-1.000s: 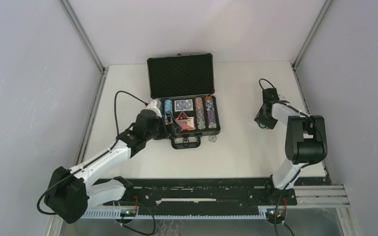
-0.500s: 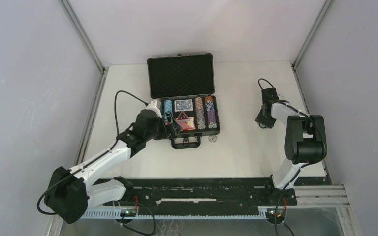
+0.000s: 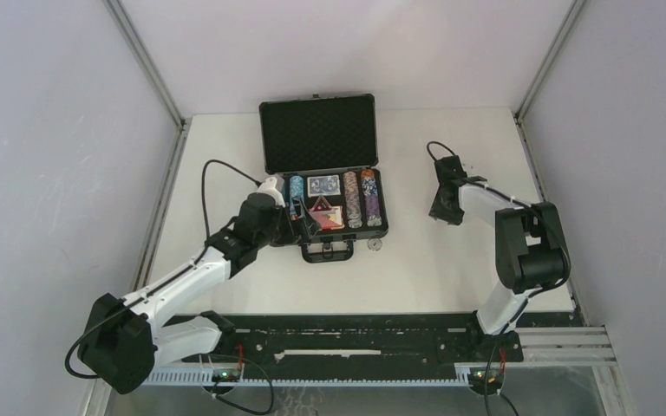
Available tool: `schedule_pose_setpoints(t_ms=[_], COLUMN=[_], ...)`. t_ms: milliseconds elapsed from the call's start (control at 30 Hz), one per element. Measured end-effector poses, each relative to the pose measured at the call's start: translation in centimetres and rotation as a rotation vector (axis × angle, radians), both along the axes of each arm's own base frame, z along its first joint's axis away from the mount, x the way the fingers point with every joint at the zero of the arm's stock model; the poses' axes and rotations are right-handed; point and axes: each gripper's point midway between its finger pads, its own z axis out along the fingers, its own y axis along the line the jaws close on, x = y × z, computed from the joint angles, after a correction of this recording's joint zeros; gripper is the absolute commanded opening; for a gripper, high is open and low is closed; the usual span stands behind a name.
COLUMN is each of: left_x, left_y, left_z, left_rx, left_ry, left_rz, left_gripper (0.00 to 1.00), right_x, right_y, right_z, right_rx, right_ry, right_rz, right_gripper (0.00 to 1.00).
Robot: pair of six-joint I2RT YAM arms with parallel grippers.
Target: Pack up texas hold em set
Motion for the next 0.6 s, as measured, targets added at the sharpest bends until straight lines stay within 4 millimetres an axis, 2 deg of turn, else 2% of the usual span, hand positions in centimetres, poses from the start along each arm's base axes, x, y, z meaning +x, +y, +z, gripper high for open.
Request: schedule_pose_setpoints(t_ms=[133, 233, 300, 400, 500, 600], left_x=[0.0, 0.0, 0.1, 0.2, 0.4, 0.5], left_y=[0.0, 0.0, 0.0, 0.1, 0.3, 0.4], left_z=[0.0, 0.0, 0.1, 0.1, 0.1, 0.4], left_rx=[0.000, 0.003, 0.004, 0.011, 0.021, 0.027], left_ry=[-0.001, -0.004, -0.010, -0.017, -0.027, -0.042], left_rz=[0.001, -0.002, -0.003, -0.003, 0.002, 0.008], left_gripper=[0.86, 0.86, 0.86, 0.85, 0.85, 0.85], right_x=[0.4, 1.5, 3.3, 7.9, 10.9, 13.1], right_y=[0.0, -1.8, -3.2, -5.1, -6.5, -7.3], right_z=[0.2, 1.0, 2.2, 4.2, 5.0, 4.9], right_rx=[0.031, 0.047, 0.048, 0.046, 0.043, 0.034], right_ry=[-0.014, -0.040, -0.071, -0.146, -0.186, -0.187], right_rz=[-0.009, -0.065, -0.103, -0.145, -0.168, -0.173], right_gripper=[0.56, 0.57, 0.57, 0.55, 0.42, 0.20])
